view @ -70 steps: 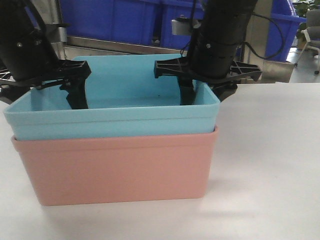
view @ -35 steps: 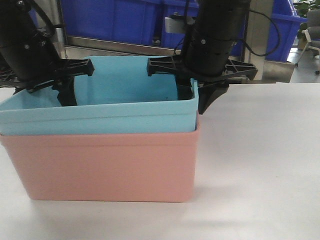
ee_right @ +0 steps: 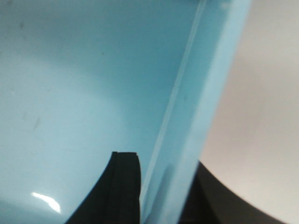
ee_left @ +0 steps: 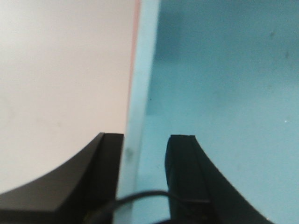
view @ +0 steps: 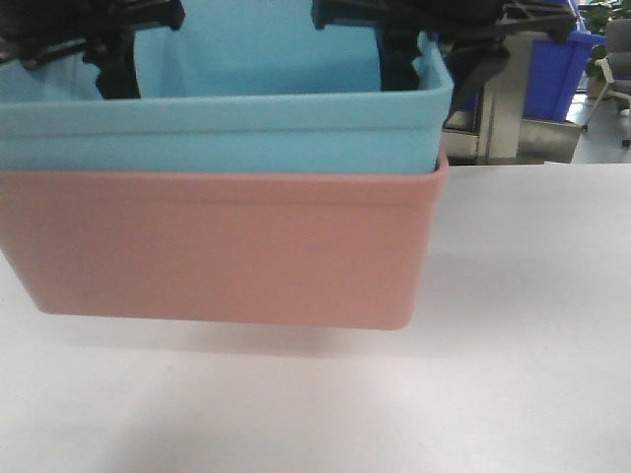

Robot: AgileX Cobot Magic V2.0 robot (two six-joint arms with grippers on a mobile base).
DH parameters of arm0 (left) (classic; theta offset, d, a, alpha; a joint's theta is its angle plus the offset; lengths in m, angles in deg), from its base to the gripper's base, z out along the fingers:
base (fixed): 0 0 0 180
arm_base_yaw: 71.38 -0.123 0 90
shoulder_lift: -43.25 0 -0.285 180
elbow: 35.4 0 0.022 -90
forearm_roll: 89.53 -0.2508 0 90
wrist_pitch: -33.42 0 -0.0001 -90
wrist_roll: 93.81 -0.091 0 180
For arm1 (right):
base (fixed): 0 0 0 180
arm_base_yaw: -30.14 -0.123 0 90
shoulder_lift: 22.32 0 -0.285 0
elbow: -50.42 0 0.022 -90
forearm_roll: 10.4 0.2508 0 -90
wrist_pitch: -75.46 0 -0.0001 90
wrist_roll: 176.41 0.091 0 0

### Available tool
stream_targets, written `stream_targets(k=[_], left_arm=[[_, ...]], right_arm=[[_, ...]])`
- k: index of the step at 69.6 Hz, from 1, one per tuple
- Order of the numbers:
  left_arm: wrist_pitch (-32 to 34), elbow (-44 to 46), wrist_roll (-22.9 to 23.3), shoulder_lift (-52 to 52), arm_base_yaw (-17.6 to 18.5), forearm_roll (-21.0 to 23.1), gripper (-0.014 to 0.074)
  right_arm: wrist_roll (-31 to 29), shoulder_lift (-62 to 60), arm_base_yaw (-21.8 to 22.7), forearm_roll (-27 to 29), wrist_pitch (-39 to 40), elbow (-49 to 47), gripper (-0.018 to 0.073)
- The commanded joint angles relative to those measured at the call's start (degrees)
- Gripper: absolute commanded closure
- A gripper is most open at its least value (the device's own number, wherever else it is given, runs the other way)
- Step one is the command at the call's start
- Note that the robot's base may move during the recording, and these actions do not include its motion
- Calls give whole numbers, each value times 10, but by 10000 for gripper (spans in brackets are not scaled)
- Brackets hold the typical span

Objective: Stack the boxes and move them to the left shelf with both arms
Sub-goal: 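Lift the stacked bins off the table with both grippers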

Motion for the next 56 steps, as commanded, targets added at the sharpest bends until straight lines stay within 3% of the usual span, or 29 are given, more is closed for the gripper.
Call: stream_targets(k=[1, 23, 34, 43, 56], left_arm=[[-15, 19, 33, -81, 45, -54, 608], [-37, 19, 94, -146, 121, -64, 608], [-28, 19, 136, -141, 157, -98, 608], [-5, 19, 162, -139, 176, -115, 608], [1, 19, 163, -120, 177, -114, 607]], right_arm=[[12, -55, -20, -63, 50, -18, 501], [167, -107, -132, -194, 22, -18, 501], [222, -100, -181, -240, 23, -18, 501], [241, -80, -195, -264, 23, -18, 501], [252, -66, -195, -264, 35, -18, 501]])
